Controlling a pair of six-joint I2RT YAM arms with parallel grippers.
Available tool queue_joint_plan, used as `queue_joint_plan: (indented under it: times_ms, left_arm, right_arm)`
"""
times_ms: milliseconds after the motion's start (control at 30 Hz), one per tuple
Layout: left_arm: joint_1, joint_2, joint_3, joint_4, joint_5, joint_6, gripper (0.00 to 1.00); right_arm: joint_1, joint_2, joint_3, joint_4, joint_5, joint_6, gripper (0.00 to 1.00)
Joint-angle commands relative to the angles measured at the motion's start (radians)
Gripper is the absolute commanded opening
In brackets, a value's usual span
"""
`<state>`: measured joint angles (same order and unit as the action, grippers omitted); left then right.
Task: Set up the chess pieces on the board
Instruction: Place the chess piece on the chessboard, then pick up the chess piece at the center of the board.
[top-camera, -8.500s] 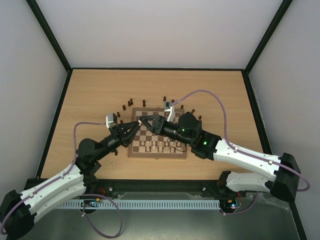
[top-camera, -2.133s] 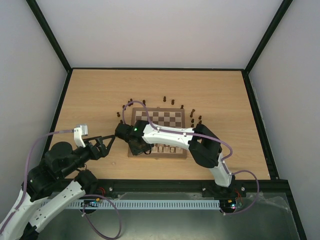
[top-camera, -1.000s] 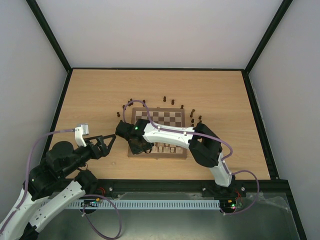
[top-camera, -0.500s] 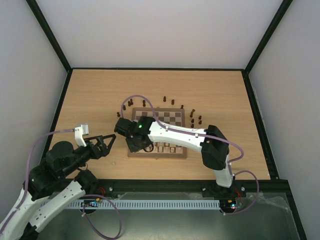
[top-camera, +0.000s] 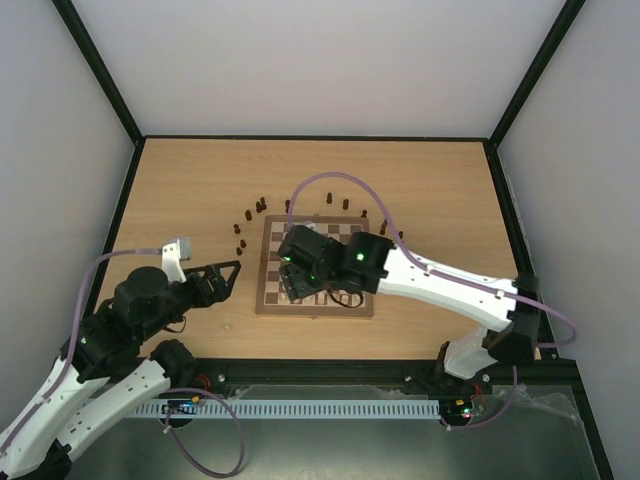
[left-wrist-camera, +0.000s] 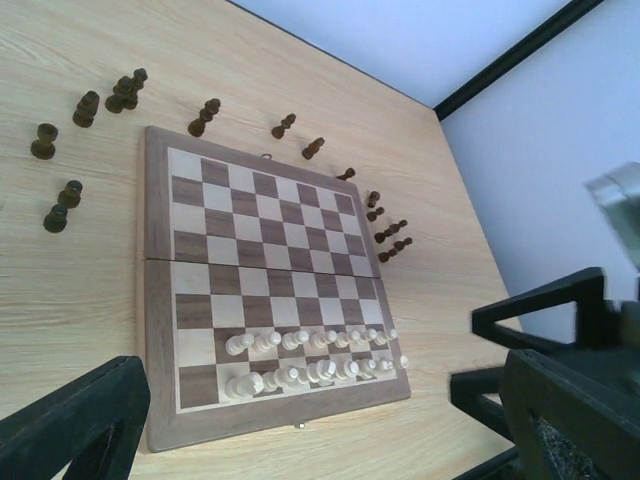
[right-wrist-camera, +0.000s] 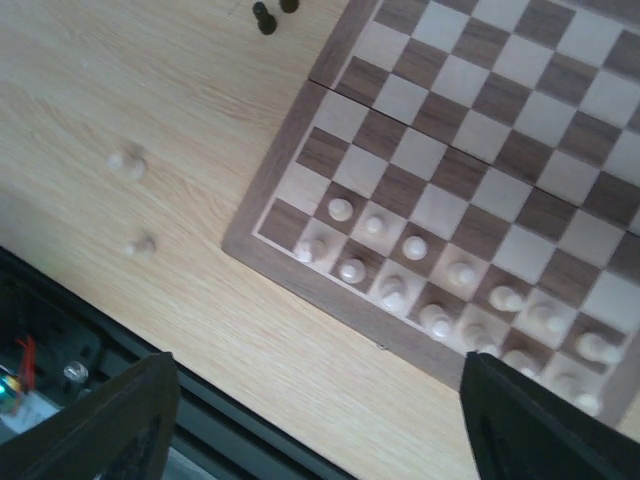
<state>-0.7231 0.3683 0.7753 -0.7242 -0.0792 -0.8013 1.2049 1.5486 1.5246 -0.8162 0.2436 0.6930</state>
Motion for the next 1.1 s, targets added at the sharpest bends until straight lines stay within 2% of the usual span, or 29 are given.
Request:
queue_joint_plan:
  times_ms: [0, 33, 67, 267, 433, 700, 900, 1067]
  left_arm:
    - [0.007, 0.051, 0.028, 0.031, -0.044, -0.006, 0.99]
    - [0.007, 0.064, 0.026, 0.037, -0.049, -0.007, 0.99]
    - [0.007, 0.077, 0.022, 0.044, -0.055, -0.011, 0.99]
    - [0.007, 0.202, 0.019, 0.084, -0.073, -0.024, 0.99]
    - [0.007, 0.293, 0.039, 0.088, -0.091, -0.032, 0.99]
    - [0.007, 0.346, 0.083, 0.052, -0.159, -0.042, 0.99]
    - [0.008, 0.404, 0.163, -0.072, -0.217, -0.053, 0.99]
    - [0.027, 0.516, 0.276, -0.277, -0.223, -0.055, 0.99]
  right_arm:
    - [0.005, -0.104, -0.118, 0.062, 0.026, -0.036, 0.89]
    - [0.005, -0.126, -0.138, 0.074, 0.030, -0.048, 0.96]
    - [0.004, -0.149, -0.157, 0.084, 0.037, -0.052, 0.99]
    - [-0.008, -0.289, -0.287, 0.151, 0.096, -0.116, 0.99]
    - [-0.060, -0.407, -0.409, 0.241, 0.049, -0.145, 0.99]
    - [-0.132, -0.463, -0.507, 0.294, -0.024, -0.193, 0.99]
    - [-0.149, -0.484, -0.521, 0.304, -0.034, -0.218, 0.99]
    - [-0.154, -0.504, -0.546, 0.332, -0.081, -0.214, 0.99]
